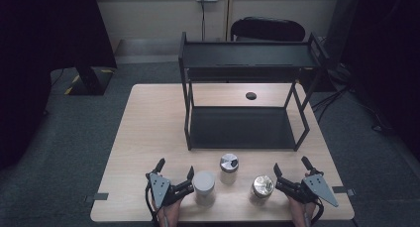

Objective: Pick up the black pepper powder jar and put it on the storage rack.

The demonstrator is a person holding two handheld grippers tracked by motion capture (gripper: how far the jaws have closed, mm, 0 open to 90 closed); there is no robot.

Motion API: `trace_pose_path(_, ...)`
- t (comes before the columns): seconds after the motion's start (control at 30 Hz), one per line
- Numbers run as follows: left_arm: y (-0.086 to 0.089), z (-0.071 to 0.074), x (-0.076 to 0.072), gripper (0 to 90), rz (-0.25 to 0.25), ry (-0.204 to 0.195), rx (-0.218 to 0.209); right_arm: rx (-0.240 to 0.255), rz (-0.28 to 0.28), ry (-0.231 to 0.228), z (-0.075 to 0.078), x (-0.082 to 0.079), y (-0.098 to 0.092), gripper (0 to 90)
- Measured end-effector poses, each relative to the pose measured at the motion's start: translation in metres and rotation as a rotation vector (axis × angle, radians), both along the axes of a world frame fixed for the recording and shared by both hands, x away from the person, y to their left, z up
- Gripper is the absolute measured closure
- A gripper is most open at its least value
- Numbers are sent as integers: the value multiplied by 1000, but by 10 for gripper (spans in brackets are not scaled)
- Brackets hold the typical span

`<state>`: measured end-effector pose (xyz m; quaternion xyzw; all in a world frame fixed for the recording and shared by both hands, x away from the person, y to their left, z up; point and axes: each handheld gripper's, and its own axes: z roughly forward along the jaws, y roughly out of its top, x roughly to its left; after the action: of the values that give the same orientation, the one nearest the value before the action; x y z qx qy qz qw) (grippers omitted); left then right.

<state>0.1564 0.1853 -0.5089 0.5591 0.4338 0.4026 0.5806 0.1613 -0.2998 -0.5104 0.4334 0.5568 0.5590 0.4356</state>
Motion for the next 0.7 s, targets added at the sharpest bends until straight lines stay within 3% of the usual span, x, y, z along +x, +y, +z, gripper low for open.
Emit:
trace_pose_path(0.3, -1, 9, -4, 3, 1, -26, 0, 2, -2, 0, 0, 0, 0, 2)
trace_pose_path(0.7, 2, 19, -11, 3, 19, -32, -9, -1, -2, -1, 0, 0, 0, 2)
